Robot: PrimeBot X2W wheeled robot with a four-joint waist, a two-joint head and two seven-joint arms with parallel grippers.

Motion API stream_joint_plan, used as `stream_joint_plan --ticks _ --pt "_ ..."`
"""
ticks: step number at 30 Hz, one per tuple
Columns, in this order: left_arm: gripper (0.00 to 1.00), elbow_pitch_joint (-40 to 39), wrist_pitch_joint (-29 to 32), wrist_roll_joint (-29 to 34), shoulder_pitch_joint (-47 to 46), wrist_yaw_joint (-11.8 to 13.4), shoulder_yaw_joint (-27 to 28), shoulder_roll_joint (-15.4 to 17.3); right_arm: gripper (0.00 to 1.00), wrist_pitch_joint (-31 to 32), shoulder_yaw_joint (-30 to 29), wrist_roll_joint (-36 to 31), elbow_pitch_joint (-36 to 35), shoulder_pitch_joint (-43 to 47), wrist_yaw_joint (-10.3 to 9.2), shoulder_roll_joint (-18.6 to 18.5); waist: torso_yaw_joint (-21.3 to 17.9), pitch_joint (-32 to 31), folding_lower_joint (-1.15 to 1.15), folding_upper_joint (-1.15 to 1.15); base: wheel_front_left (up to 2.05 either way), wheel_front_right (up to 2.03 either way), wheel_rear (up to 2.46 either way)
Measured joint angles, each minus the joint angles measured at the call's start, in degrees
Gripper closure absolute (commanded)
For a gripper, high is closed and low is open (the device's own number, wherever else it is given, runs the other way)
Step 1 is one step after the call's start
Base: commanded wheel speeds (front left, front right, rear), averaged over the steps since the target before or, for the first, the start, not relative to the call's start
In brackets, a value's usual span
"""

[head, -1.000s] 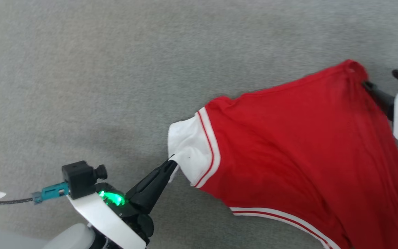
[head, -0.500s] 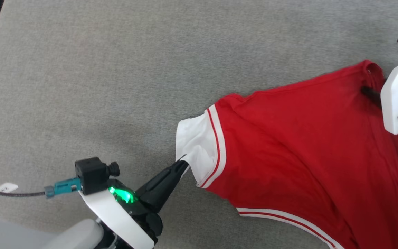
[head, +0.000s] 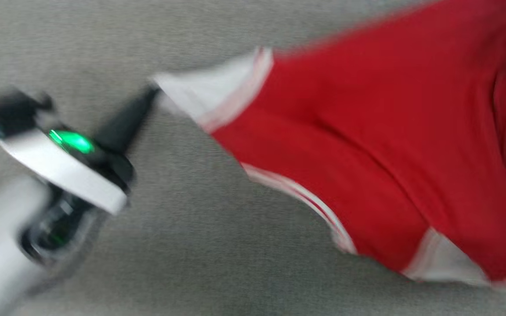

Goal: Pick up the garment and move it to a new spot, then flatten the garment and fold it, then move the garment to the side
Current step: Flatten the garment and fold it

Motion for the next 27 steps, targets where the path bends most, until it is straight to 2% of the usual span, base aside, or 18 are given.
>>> stream_joint_plan --ticks 5,6,10,14,19,23,27 --pt "1.00 4.7 1.5 -6.2 -11.9 0.0 3.7 3.6 1.00 -4.6 -3.0 -3.0 2.5 -9.5 0.01 3.2 -3.0 2.1 0.00 0.00 0.00 0.00 0.00" --pt "1.00 4.7 1.5 -6.2 -11.9 0.0 3.7 3.6 1.00 -4.6 -3.0 -3.0 2.5 -9.5 0.01 3.2 -3.0 2.1 0.00 0.00 0.00 0.00 0.00" --pt "1.00 9.6 4.3 -9.7 -22.5 0.0 8.8 5.2 1.00 -8.7 -5.7 -6.2 5.7 -17.9 0.01 5.8 -5.2 4.3 0.00 0.00 0.00 0.00 0.00" --pt "1.00 14.0 5.5 -10.0 -32.7 0.0 13.1 5.3 1.00 -14.5 -8.9 -9.3 9.7 -25.0 0.04 9.1 -7.3 6.0 0.00 0.00 0.00 0.00 0.00" --pt "1.00 16.4 4.9 -8.2 -41.9 0.0 14.8 3.9 1.00 -22.9 -12.9 -14.2 14.2 -31.0 0.19 11.3 -8.7 6.4 0.00 0.00 0.00 0.00 0.00" --pt "1.00 14.9 5.6 -8.6 -44.1 0.0 14.2 3.1 1.00 -25.5 -14.1 -14.9 17.7 -31.8 0.19 12.0 -8.7 5.5 0.00 0.00 0.00 0.00 0.00" --pt "1.00 10.8 6.0 -9.2 -38.8 0.0 11.4 3.4 1.00 -26.1 -12.6 -13.8 20.2 -27.6 0.16 11.3 -8.7 4.7 0.00 0.00 0.00 0.00 0.00"
